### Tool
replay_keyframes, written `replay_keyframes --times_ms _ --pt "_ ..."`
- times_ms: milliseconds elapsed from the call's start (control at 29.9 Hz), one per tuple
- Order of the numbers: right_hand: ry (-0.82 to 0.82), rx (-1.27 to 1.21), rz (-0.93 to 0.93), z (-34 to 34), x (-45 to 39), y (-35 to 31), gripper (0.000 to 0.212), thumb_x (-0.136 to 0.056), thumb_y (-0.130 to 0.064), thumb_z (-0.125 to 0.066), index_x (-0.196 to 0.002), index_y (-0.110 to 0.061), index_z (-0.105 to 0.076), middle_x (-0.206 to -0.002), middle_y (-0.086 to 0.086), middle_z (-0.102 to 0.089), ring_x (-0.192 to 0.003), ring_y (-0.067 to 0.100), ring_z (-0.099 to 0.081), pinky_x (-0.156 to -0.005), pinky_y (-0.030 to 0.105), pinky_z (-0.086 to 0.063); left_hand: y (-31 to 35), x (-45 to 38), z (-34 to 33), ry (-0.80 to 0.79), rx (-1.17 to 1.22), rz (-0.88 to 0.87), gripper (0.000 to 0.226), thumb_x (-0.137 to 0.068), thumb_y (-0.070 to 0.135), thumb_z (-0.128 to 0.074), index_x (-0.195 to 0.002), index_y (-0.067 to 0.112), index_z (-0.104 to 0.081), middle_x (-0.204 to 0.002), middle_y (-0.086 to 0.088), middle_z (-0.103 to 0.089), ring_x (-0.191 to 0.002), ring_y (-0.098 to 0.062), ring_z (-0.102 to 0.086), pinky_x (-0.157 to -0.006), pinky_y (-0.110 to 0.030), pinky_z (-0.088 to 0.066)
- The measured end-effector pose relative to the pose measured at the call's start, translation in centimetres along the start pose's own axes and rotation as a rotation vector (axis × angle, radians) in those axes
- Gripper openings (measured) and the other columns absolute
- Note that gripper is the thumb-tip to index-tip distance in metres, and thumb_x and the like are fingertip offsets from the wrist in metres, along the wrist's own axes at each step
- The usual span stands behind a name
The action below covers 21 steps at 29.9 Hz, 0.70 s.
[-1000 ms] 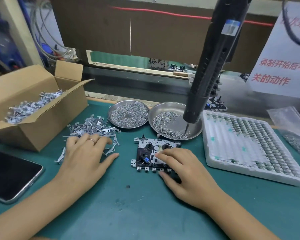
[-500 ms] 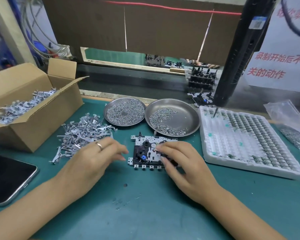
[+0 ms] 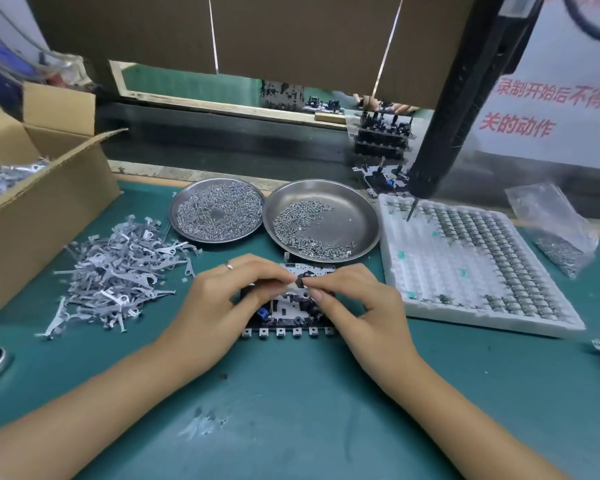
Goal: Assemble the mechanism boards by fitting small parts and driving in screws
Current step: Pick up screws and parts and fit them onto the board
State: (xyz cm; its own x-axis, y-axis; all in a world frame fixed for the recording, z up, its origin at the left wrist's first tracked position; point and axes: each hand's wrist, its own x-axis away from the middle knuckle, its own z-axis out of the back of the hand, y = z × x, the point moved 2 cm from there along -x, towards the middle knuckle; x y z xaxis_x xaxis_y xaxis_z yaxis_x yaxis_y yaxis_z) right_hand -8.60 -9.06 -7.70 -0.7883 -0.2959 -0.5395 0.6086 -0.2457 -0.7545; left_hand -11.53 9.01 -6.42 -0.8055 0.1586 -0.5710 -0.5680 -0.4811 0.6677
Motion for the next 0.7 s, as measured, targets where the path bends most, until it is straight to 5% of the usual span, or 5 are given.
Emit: replay_keyframes --times_ms 167,267,434,701 --pt "-0.024 -0.008 -0.025 0.03 -0.01 -0.03 0.014 -0.081 -0.009 -0.067 -0.092 -0.011 -0.076 -0.083 -0.001 -0.071 -0.088 0.011 -0.057 -0.082 0.019 -0.045 -0.2 0.36 -0.23 0.047 0.218 0.317 0.02 -0.076 0.033 -0.067 -0.096 0.033 -0.069 -0.092 0.011 -0.072 -0.088 -0.005 -0.067 -0.083 -0.019 -0.05" --pt "-0.044 0.02 -0.007 -0.05 0.08 -0.13 0.015 -0.081 -0.008 -0.066 -0.092 -0.012 -0.075 -0.085 -0.002 -0.071 -0.088 0.011 -0.057 -0.084 0.019 -0.044 0.03 0.39 -0.09 0.023 0.119 0.303 0.017 -0.076 0.035 -0.066 -0.093 0.036 -0.07 -0.088 0.016 -0.071 -0.086 0.001 -0.065 -0.079 -0.01 -0.046" --pt "-0.081 0.161 0.053 -0.42 0.3 -0.3 0.014 -0.08 -0.004 -0.066 -0.09 -0.008 -0.076 -0.093 -0.001 -0.069 -0.094 0.018 -0.059 -0.088 0.016 -0.041 0.02 0.49 0.45 -0.01 -0.082 0.269 0.01 -0.077 0.046 -0.07 -0.087 0.045 -0.067 -0.089 0.026 -0.065 -0.09 -0.001 -0.058 -0.091 -0.025 -0.029" --pt "-0.094 0.11 0.079 -0.27 0.44 -0.49 0.018 -0.082 -0.002 -0.064 -0.096 -0.006 -0.074 -0.093 0.002 -0.069 -0.091 0.015 -0.061 -0.083 0.024 -0.047 0.53 0.52 0.64 -0.043 -0.093 0.242 0.013 -0.072 0.043 -0.065 -0.084 0.048 -0.066 -0.073 0.019 -0.063 -0.089 0.009 -0.049 -0.087 -0.017 -0.023"
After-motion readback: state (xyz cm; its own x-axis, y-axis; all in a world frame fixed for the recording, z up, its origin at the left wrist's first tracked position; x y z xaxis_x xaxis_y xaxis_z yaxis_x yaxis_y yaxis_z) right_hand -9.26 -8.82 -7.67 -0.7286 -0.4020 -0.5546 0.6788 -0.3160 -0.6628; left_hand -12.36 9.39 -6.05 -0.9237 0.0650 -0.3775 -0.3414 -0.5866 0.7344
